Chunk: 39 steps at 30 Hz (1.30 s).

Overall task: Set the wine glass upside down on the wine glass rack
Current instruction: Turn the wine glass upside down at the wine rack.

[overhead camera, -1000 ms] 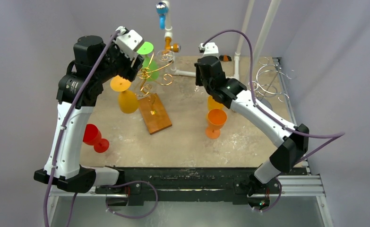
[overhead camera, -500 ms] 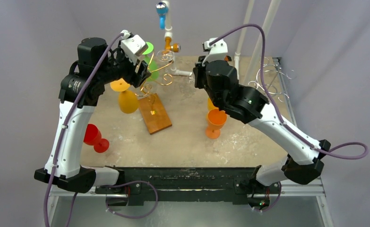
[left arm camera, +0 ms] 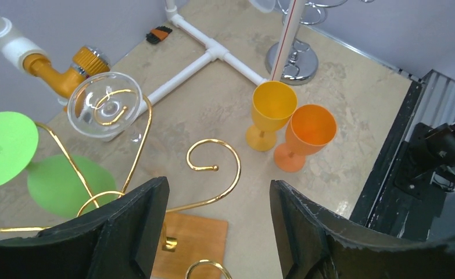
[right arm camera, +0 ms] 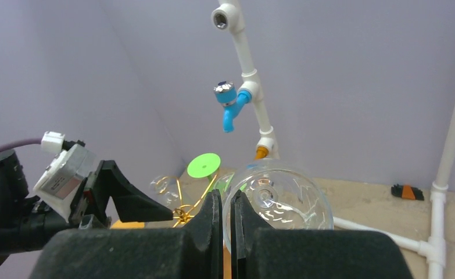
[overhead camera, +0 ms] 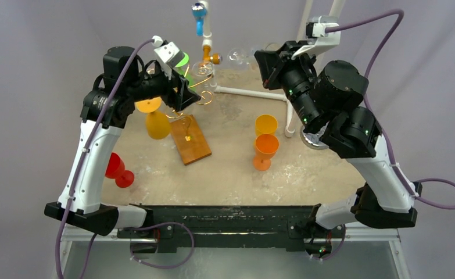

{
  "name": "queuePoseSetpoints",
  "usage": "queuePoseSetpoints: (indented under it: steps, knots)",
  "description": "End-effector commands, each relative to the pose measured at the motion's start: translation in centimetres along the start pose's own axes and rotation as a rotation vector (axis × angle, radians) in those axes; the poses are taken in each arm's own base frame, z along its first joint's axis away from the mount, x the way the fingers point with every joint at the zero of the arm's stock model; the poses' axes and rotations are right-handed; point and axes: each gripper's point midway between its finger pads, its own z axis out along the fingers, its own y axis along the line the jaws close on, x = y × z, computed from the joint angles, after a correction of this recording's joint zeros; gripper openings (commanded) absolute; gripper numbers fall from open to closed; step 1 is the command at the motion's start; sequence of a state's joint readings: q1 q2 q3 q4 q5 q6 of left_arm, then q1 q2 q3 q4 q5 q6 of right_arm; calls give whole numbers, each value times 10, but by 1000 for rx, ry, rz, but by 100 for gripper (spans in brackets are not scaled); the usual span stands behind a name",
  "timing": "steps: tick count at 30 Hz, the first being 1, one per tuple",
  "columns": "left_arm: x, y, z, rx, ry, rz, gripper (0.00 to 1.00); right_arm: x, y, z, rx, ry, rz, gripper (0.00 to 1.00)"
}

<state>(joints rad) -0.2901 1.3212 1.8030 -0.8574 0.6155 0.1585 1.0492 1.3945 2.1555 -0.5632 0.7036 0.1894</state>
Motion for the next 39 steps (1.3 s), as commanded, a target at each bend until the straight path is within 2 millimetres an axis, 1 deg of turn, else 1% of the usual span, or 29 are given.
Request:
queuePoseSetpoints:
  steps: [1, 3, 4, 8, 10, 14, 18, 20, 23, 24, 28, 30, 33, 35, 37, 38, 39]
  knots:
    - [-29, -13, 12, 101, -118, -56, 70, -19, 17, -4, -96, -79, 54, 0]
    - [-33, -19, 14, 140, -140, -84, 73, -20, 20, -4, -116, -87, 71, 0]
    - [-34, -23, 16, 171, -149, -95, 74, -19, 23, -4, -126, -88, 78, 0]
    - [-34, -29, 23, 229, -165, -149, 80, -15, 34, -1, -167, -78, 97, 0]
    - [-32, -27, 28, 225, -164, -158, 82, -11, 40, 2, -189, -73, 105, 0]
    - [-31, -18, 35, 194, -162, -164, 82, -1, 54, 7, -236, -53, 128, 0]
    - [-32, -7, 39, 140, -166, -154, 79, 12, 65, 11, -271, -27, 136, 0]
    - [-35, -2, 38, 111, -177, -137, 75, 17, 66, 11, -279, -19, 140, 0]
    - [-37, 3, 36, 79, -190, -111, 66, 21, 69, 9, -297, -19, 154, 0]
    - [-38, 4, 35, 74, -194, -104, 62, 21, 69, 8, -304, -21, 161, 0]
    - [-41, 5, 34, 62, -212, -83, 37, 25, 74, 5, -338, -24, 187, 0]
    - [-42, 5, 32, 59, -210, -67, 28, 25, 74, 2, -351, -29, 202, 0]
    - [-46, 5, 27, 48, -216, -33, 18, 27, 75, -2, -374, -33, 222, 0]
    - [-51, 5, 22, 37, -226, -15, 11, 30, 79, -5, -403, -25, 235, 0]
    - [-56, 2, 19, 42, -235, 0, 6, 37, 85, -8, -437, -12, 248, 0]
    - [-58, 1, 17, 48, -238, 6, 0, 41, 87, -9, -451, -6, 253, 0]
    - [-59, -1, 15, 54, -239, 10, 0, 44, 89, -10, -467, 1, 255, 0]
